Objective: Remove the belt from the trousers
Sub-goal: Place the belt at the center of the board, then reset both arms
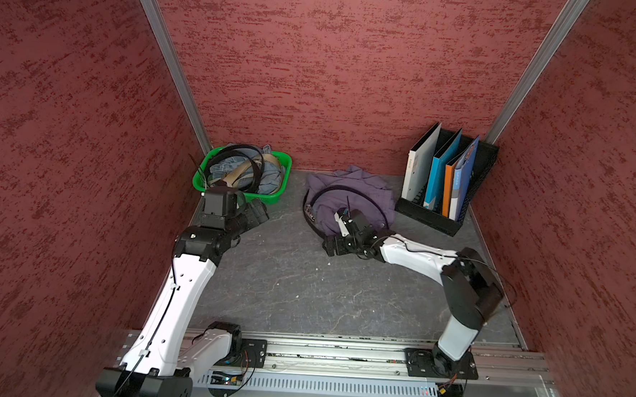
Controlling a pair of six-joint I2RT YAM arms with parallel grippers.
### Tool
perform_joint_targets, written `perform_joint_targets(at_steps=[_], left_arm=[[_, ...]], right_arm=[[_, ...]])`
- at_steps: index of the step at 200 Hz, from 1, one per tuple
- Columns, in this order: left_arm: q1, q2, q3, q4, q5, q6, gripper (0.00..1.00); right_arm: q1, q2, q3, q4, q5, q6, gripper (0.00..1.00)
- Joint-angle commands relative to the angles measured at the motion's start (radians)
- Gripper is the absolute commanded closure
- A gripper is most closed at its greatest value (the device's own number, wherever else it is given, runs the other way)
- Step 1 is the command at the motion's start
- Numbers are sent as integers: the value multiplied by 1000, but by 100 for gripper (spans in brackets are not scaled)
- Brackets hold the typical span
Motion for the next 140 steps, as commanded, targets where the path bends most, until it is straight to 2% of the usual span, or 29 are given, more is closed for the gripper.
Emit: perform_joint_targets(at_steps=[1,10,16,26,32,46,60,70,79,87,97,125,140], left_arm=[[13,-3,8,47,-117,63,0],[42,26,20,31,-66,120,0],[66,44,8,58,27,185,0],[106,65,-27,120,217,326,0],[128,73,-39,127,266,357,0],[155,81,-83,156,225,369,0],[187,76,-162,252,218,381,0],[209,68,-234,351,236,383,0],[230,56,-326,488,304,393,0],[255,47,-417,630,373,397,0],[279,44,-499,767,371,370,0],[322,106,-640,1064,395,351,0],[319,182,-654,1128,408,383,0]], right_arm=[[9,-256,-3,28,350,-53,1],[1,-354,-23,-24,553,-40,1],[-13,-416,-38,-47,672,-49,1],[-62,-509,-90,-23,749,-142,1],[-102,-564,-136,33,748,-215,1],[-207,-673,-328,282,736,-342,1],[-304,-727,-524,611,588,-582,1],[-350,-724,-596,656,467,-670,1],[-405,-689,-603,601,424,-626,1],[-454,-635,-588,527,411,-516,1],[-492,-585,-575,486,383,-430,1],[-513,-442,-679,747,331,-405,1],[-530,-349,-676,788,314,-379,1]])
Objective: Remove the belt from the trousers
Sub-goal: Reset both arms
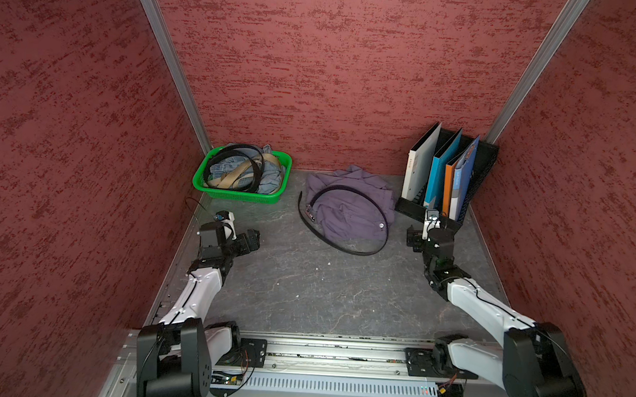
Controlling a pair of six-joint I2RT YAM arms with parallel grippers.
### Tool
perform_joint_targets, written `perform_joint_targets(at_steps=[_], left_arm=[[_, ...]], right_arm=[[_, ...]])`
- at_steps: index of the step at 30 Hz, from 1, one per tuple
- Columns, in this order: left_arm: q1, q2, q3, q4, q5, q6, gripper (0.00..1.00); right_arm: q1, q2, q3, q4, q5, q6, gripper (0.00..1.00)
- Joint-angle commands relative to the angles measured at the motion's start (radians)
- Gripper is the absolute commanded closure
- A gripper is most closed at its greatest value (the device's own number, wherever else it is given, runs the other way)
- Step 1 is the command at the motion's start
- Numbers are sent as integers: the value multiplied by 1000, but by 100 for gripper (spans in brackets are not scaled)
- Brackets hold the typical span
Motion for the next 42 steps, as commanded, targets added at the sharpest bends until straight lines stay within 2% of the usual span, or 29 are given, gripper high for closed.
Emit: perform_joint_targets(at_steps=[1,3,4,6,7,9,11,12,13,14,15,16,17,18,20,21,22,23,27,42], left_arm=[[4,79,-18,329,65,43,0],[7,143,-9,357,82,59,0],[9,160,-28,431,93,49,0],[-6,183,-75,622,30,26,0],[-21,204,-85,675,-15,48,0],[-29,280,-101,810,-32,49,0],[-37,308,-102,842,-10,75,0],[-79,316,-124,866,-59,114,0],[-141,376,-168,994,-145,150,0],[-166,433,-194,1142,-165,175,0],[-172,383,-187,1063,-167,180,0],[-169,382,-167,1000,-168,182,0],[-163,416,-151,1045,-142,178,0],[-152,383,-131,943,-144,164,0],[-139,397,-116,945,-165,140,0],[-138,392,-104,898,-151,148,0],[-141,408,-96,925,-110,164,0],[-145,390,-82,857,-83,182,0],[-151,403,-93,905,-84,187,0],[-154,397,-87,880,-105,182,0]], right_arm=[[-23,104,-10,197,-78,51,1],[-30,158,-30,284,-100,19,1],[-32,171,-34,321,-95,-8,1],[-55,195,-61,425,-113,-28,1],[-76,209,-63,439,-109,3,1],[-106,266,-86,530,-146,18,1],[-119,252,-77,478,-172,36,1],[-124,261,-82,503,-174,41,1],[-135,261,-87,504,-188,52,1],[-145,271,-100,523,-206,63,1],[-152,333,-127,629,-221,53,1],[-152,333,-131,665,-215,52,1],[-153,297,-105,545,-230,63,1],[-153,326,-115,620,-232,49,1],[-151,309,-113,581,-221,58,1],[-152,317,-117,608,-232,51,1],[-151,313,-117,603,-233,52,1],[-151,310,-116,592,-235,53,1],[-153,312,-113,592,-233,53,1],[-154,311,-112,588,-234,54,1]])
